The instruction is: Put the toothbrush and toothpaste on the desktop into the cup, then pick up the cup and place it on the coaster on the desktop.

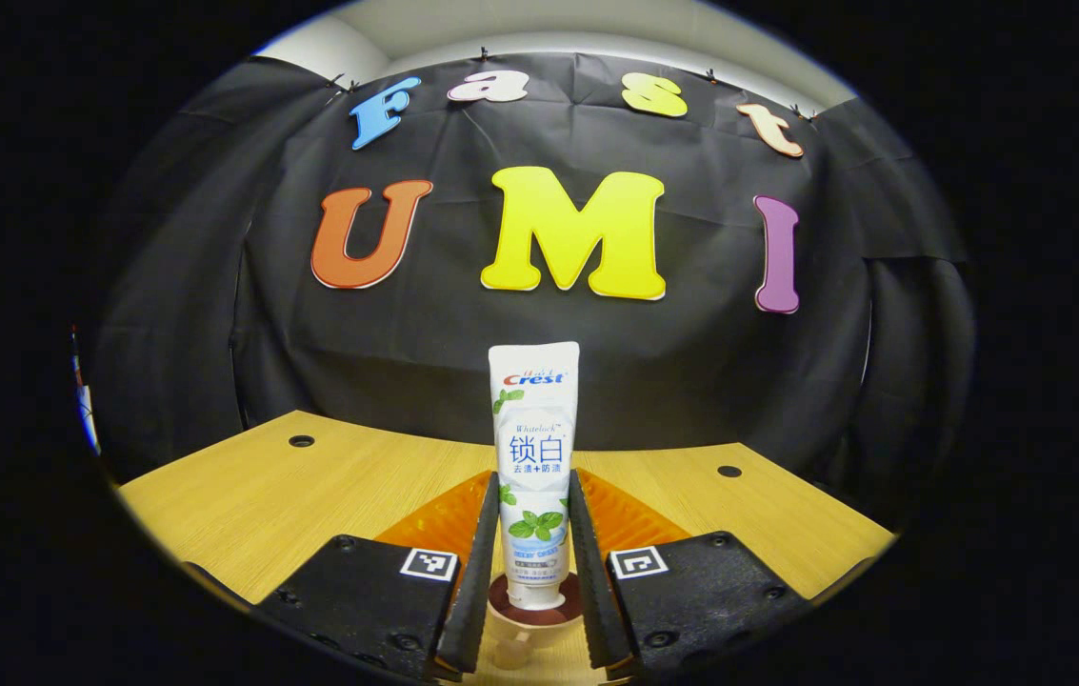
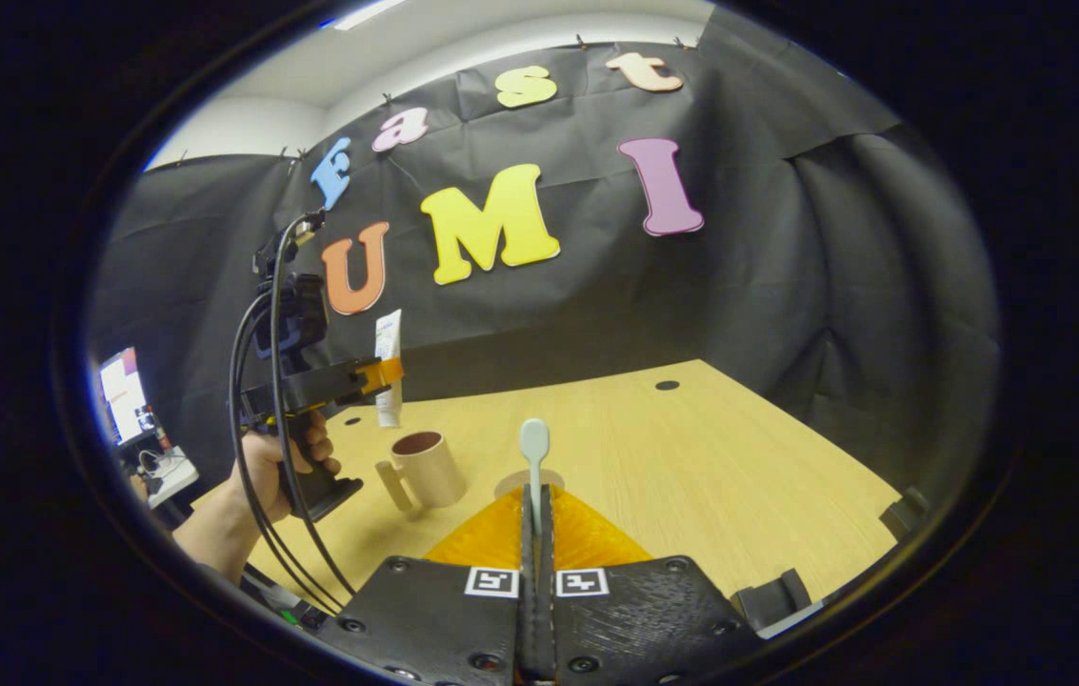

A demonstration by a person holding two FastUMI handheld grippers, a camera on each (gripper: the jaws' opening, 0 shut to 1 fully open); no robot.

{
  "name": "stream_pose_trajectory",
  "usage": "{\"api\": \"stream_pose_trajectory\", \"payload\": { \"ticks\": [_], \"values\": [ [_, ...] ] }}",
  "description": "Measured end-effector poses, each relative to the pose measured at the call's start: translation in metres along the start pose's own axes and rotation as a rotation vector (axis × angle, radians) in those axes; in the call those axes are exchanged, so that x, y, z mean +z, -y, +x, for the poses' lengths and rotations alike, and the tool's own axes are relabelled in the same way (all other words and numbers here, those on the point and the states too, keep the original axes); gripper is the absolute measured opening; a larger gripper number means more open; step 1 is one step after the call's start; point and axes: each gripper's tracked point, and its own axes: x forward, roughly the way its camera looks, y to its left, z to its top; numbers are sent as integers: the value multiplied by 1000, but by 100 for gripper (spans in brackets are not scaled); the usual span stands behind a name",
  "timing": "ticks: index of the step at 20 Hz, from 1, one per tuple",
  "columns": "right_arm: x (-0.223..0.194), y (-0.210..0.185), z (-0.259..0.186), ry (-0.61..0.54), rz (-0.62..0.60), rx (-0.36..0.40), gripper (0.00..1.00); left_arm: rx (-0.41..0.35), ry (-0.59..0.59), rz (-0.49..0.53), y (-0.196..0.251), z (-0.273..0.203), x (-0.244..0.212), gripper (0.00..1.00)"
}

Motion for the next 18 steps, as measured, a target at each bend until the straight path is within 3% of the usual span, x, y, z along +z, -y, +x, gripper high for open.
{"api": "stream_pose_trajectory", "payload": {
  "ticks": [11,12,13,18],
  "values": [
    [-7,2,5,-20,-2,-6,0,1,-42,12,-2,6,-13,44],
    [-8,2,5,-21,-2,-6,0,1,-45,12,-1,6,-14,50],
    [-8,1,5,-22,-3,-6,0,2,-46,9,-2,6,-15,46],
    [-11,-1,5,-33,-11,-4,0,9,-42,12,-5,4,-13,46]
  ]
}}
